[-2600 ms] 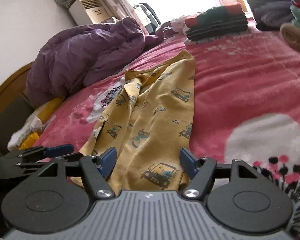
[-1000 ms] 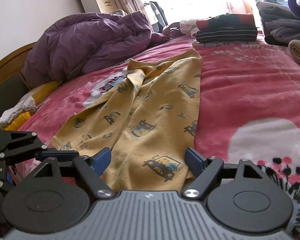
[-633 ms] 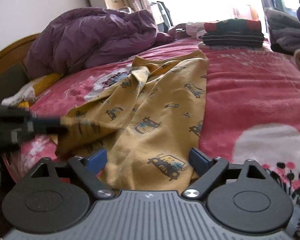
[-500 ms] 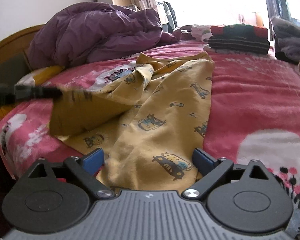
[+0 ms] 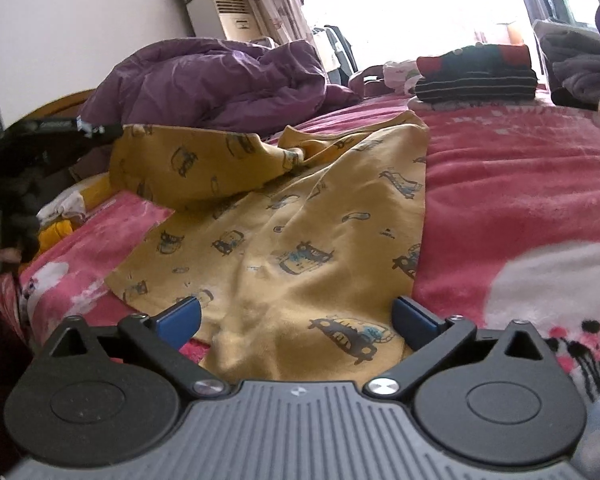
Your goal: Fold clothes
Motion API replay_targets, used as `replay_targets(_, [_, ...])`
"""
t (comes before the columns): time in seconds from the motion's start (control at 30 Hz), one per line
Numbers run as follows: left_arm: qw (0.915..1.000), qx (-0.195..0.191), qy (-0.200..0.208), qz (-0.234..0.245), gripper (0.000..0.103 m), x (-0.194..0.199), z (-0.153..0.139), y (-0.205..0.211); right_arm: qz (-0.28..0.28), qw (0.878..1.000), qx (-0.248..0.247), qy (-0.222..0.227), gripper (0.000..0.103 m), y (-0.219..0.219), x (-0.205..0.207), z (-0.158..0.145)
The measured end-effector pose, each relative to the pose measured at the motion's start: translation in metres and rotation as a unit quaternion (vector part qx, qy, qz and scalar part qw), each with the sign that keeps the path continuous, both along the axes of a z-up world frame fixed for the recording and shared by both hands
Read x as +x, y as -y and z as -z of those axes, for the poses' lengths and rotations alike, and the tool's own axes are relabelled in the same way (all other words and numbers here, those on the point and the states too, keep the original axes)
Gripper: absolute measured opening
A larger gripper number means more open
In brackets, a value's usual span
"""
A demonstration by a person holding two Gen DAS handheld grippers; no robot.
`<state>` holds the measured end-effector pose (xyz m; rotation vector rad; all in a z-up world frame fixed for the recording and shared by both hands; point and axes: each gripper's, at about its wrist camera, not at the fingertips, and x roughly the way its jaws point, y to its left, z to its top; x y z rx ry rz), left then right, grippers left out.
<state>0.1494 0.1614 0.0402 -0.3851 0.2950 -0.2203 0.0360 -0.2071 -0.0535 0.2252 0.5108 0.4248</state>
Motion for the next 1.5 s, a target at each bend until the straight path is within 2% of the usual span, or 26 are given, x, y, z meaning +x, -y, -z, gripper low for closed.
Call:
replay_targets(0.13, [0.9984, -0.040, -0.015, -0.036, 0.004, 0.019, 0.011, -0.027, -0.002, 1.000, -0.007, 0.002, 0.103, -0.002, 0.001, 0.000])
replay_targets(0.33, [0.9916, -0.092, -0.041, -0.081, 0.004, 0.028, 0.028, -0.065, -0.001, 1.000, -0.014, 0.004, 0.103, -0.004, 0.000, 0.001])
replay_targets(0.5, [0.9868, -0.115, -0.042, -0.106, 0.004, 0.033, 0.032, -0.086, 0.000, 1.000, -0.018, 0.005, 0.103, -0.005, -0.001, 0.001])
replay_targets(0.63, [0.9818, -0.122, -0.054, -0.135, 0.004, 0.041, 0.038, -0.102, -0.001, 1.000, -0.021, 0.006, 0.103, -0.006, -0.002, 0.001])
replay_targets(0.9, [0.9727, -0.110, -0.093, -0.182, 0.003, 0.053, 0.050, -0.121, -0.001, 1.000, -0.029, 0.007, 0.103, -0.007, -0.001, 0.001])
replay_targets(0.97, [0.9701, -0.109, -0.093, -0.196, 0.000, 0.051, 0.050, -0.126, -0.001, 0.999, -0.031, 0.007, 0.103, -0.008, -0.001, 0.001])
replay_targets(1.07, [0.9660, -0.108, -0.092, -0.216, 0.000, 0.047, 0.049, -0.133, -0.001, 0.999, -0.033, 0.007, 0.103, -0.008, -0.001, 0.002])
replay_targets(1.2, [0.9636, -0.113, -0.116, -0.213, 0.000, 0.048, 0.053, -0.134, -0.002, 0.999, -0.035, 0.007, 0.103, -0.008, 0.000, 0.002])
replay_targets(1.23, [0.9632, -0.113, -0.125, -0.209, 0.006, 0.049, 0.054, -0.134, -0.002, 0.999, -0.035, 0.007, 0.103, -0.008, 0.000, 0.002])
replay_targets(1.27, [0.9627, -0.113, -0.133, -0.207, 0.030, 0.049, 0.054, -0.133, -0.002, 0.999, -0.036, 0.007, 0.103, -0.008, 0.000, 0.001])
replay_targets(1.3, [0.9617, -0.115, -0.139, -0.206, 0.047, 0.049, 0.056, -0.133, -0.002, 0.999, -0.036, 0.007, 0.103, -0.009, 0.000, 0.001])
replay_targets(1.33, [0.9617, -0.117, -0.139, -0.206, 0.071, 0.046, 0.056, -0.133, -0.002, 0.999, -0.037, 0.007, 0.103, -0.009, -0.001, 0.001])
replay_targets(1.5, [0.9648, -0.105, -0.156, -0.184, 0.072, 0.044, 0.058, -0.129, -0.001, 0.999, -0.039, 0.007, 0.103, -0.009, -0.001, 0.001])
